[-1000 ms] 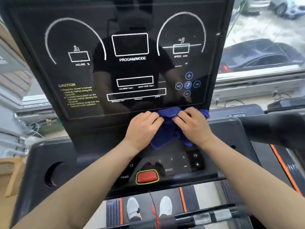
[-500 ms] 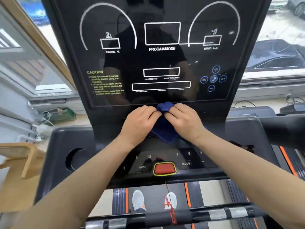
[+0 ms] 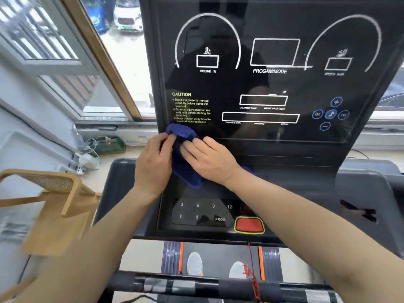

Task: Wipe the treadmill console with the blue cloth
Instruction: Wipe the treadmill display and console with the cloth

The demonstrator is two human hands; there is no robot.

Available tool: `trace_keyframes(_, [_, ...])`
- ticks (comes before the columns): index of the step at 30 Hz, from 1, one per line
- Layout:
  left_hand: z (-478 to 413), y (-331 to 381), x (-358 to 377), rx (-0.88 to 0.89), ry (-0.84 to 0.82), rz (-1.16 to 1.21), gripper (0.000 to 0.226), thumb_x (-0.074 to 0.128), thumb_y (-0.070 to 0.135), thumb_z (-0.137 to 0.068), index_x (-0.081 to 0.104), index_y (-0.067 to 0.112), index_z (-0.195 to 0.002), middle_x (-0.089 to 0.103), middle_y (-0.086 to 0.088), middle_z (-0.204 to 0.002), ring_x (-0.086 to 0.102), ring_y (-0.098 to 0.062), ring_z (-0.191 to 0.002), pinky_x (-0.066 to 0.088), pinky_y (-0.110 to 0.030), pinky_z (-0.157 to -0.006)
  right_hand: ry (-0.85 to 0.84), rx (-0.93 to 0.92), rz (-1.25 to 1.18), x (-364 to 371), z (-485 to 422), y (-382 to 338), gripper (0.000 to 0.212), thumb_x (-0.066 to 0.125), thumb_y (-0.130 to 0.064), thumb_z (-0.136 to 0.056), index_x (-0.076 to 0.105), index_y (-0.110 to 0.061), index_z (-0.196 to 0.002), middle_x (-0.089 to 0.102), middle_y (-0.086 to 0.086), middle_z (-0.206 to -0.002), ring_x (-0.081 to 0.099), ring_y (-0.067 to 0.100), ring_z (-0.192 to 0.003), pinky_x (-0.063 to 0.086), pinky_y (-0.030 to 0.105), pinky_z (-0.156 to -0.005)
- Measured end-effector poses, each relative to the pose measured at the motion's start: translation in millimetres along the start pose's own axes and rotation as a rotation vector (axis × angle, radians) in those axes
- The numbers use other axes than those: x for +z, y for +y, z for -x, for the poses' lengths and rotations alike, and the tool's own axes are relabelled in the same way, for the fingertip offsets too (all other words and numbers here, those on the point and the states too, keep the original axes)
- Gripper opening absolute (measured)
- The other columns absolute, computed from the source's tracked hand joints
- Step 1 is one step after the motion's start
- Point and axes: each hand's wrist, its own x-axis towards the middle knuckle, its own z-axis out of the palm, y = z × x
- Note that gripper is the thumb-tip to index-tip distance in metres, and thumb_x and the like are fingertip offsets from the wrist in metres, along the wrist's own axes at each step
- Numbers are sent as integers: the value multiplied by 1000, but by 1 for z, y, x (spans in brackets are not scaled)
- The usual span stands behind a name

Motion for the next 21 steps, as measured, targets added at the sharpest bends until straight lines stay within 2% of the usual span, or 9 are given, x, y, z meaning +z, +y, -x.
trace_keyframes(1, [1,9,1,-12,-9,8,42,62,2,-93,55,-4,-134,57,-27,-128,55,-40,-114,55,-50,-87,-55,21,11,0,7,-1,37,46,-14,-102,59,-3,-134,63,13,-134,61,30,-117,45,40,-100])
trace_keyframes(3, [1,29,7,16,-101,2,54,53,17,-100,38,-5,-147,37,-29,-151,34,-40,-142,38,-51,-112,-192,91,59,-6,29,5,55,39,-27,-105,32,-4,-154,33,12,-161,34,27,-147,26,43,-120])
trace_keyframes(4, [-2,39,12,25,-159,-14,61,49,25,-102,28,-4,-152,23,-28,-159,18,-38,-150,28,-51,-118,-233,130,71,-10,40,13,61,36,-34,-105,22,-7,-158,21,9,-166,22,25,-152,17,43,-123])
trace_keyframes(6, [-16,62,22,24,-226,-44,72,45,34,-103,13,-2,-156,3,-26,-164,-3,-36,-153,15,-51,-122,-251,197,78,-22,60,39,65,35,-43,-105,15,-13,-160,11,6,-167,17,23,-153,12,43,-123])
trace_keyframes(10, [-52,125,45,137,-233,-79,80,46,40,-101,5,-1,-156,1,-26,-164,0,-41,-152,5,-51,-122,-304,207,182,-43,113,98,70,35,-52,-104,19,-14,-159,10,7,-165,23,25,-152,17,46,-121])
trace_keyframes(13, [-72,179,65,244,-222,-104,81,42,44,-100,2,1,-156,-7,-19,-163,2,-37,-153,-1,-49,-122,-334,243,249,-57,162,131,70,34,-53,-104,20,-12,-159,12,9,-165,23,26,-152,16,47,-121])
trace_keyframes(15, [-82,213,75,322,-229,-118,80,38,47,-101,-1,4,-156,-9,-15,-164,2,-34,-154,-3,-47,-122,-371,310,299,-69,194,149,71,34,-53,-104,17,-12,-160,11,8,-166,21,26,-152,15,47,-122])
trace_keyframes(19, [-95,274,88,458,-261,-107,77,32,49,-101,2,7,-158,0,-13,-167,1,-28,-154,-6,-44,-122,-444,497,272,-88,248,172,72,38,-42,-104,3,-12,-159,2,8,-166,12,27,-153,5,46,-124])
trace_keyframes(21, [-91,296,95,515,-301,-86,78,33,51,-100,5,7,-158,-3,-11,-167,1,-27,-154,-8,-42,-122,-464,626,205,-97,261,173,70,40,-36,-102,9,-9,-158,10,10,-166,17,31,-152,8,48,-123])
